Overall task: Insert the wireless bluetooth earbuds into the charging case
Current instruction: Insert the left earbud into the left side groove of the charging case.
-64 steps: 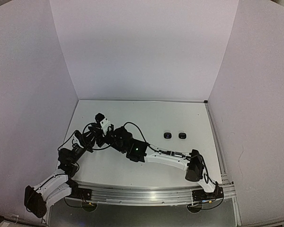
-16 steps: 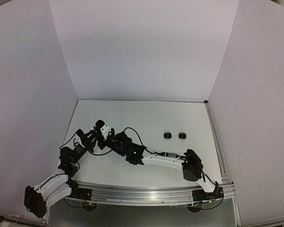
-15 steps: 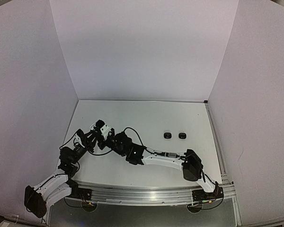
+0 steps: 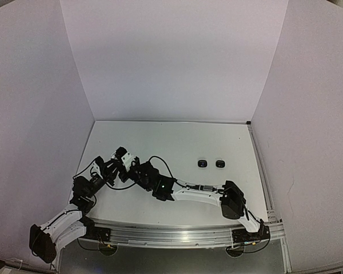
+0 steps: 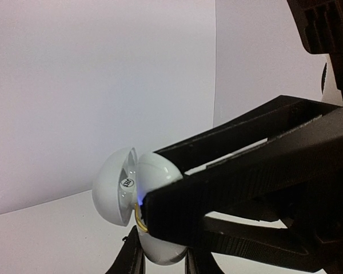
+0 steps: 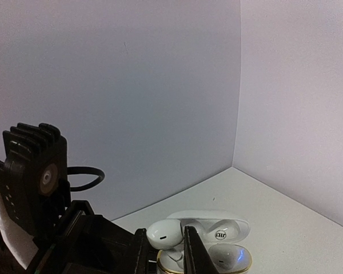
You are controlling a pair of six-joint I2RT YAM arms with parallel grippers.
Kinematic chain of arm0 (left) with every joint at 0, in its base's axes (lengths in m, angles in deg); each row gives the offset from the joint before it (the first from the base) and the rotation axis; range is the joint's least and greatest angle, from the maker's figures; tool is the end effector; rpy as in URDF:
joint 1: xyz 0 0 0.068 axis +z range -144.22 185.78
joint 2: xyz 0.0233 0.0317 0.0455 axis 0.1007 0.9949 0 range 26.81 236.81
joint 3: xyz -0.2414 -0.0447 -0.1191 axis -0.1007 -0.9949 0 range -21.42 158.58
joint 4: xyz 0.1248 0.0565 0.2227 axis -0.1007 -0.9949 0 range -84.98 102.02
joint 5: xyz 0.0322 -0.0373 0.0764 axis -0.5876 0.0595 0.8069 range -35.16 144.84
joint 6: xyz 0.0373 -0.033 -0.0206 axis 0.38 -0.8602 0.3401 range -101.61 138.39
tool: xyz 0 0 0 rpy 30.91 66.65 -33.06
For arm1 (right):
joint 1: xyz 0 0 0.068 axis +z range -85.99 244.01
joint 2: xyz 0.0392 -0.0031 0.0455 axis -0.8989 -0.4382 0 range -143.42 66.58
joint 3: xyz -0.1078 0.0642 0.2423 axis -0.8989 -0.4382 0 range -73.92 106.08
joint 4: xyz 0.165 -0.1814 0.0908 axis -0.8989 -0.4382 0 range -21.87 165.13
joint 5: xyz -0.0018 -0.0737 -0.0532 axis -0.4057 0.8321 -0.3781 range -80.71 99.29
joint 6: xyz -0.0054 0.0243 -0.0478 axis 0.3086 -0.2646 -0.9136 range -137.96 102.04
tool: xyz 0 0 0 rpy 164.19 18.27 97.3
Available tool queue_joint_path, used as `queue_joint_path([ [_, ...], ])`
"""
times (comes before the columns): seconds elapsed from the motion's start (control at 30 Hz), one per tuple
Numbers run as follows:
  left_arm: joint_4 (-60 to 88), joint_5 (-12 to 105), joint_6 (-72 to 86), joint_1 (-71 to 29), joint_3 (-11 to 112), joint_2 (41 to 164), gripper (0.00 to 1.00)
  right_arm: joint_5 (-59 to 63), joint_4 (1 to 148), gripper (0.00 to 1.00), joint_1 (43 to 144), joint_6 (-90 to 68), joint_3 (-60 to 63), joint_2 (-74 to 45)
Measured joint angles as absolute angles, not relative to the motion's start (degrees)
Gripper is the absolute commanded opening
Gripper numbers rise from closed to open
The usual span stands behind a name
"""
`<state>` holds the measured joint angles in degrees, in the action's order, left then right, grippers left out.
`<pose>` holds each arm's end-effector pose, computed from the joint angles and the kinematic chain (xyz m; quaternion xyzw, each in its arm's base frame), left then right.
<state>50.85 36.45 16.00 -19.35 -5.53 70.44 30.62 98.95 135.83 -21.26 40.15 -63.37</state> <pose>0.1576 -0.0863 0.2555 0.2446 0.5907 -0.2800 0.7161 0.1831 0.5164 0.3214 -0.2826 0.5965 0.3169 0.6811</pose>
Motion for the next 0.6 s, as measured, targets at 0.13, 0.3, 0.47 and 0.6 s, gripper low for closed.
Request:
queue_joint_path([
  [0.13, 50.59, 35.95, 16.0, -19.35, -5.3, 70.41, 0.0, 31.55, 99.0, 0.21, 136.0, -21.54, 39.66, -62.96],
  [0.3, 49.62, 35.23, 16.02, -19.35, -5.07, 70.2, 0.0, 32.25, 98.63, 0.21, 136.06, -21.69, 39.06, -62.45],
  [0.47, 47.57, 34.41, 16.02, -19.33, -4.19, 69.95, 0.0, 32.97, 98.46, 0.22, 136.06, -21.84, 38.78, -62.15],
  [0.6, 46.93, 33.71, 16.04, -19.35, -3.82, 69.93, 0.0, 33.46, 98.29, 0.24, 136.06, -21.82, 38.38, -61.71],
])
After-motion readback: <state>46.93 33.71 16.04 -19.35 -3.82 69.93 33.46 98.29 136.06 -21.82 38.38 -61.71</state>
